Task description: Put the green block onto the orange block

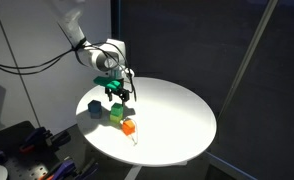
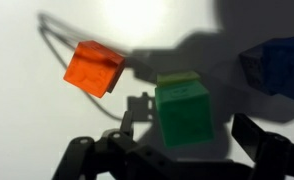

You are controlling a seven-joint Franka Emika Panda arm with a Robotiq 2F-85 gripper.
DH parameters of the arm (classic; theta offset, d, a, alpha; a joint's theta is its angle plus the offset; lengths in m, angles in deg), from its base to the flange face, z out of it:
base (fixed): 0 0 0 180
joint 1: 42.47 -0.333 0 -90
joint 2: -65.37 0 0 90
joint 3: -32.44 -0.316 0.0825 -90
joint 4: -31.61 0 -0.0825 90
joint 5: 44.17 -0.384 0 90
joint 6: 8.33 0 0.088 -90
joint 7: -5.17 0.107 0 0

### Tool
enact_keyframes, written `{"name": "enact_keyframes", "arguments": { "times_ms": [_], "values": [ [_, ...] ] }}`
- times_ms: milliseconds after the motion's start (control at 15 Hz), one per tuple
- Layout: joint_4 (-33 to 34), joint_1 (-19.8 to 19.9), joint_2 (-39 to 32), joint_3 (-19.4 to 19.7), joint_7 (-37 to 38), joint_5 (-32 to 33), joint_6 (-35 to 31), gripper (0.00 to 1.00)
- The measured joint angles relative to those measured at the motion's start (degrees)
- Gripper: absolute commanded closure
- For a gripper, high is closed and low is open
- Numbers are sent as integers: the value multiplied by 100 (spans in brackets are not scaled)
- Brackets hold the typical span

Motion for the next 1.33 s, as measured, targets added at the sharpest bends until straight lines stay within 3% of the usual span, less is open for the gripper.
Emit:
{"name": "enact_keyframes", "arguments": {
  "times_ms": [1133,1200,1333],
  "values": [
    [401,-25,-560,-77,-405,522,-5,0],
    [411,-25,-582,-81,-419,522,-5,25],
    [431,-24,-626,-82,-436,522,-5,34]
  ]
}}
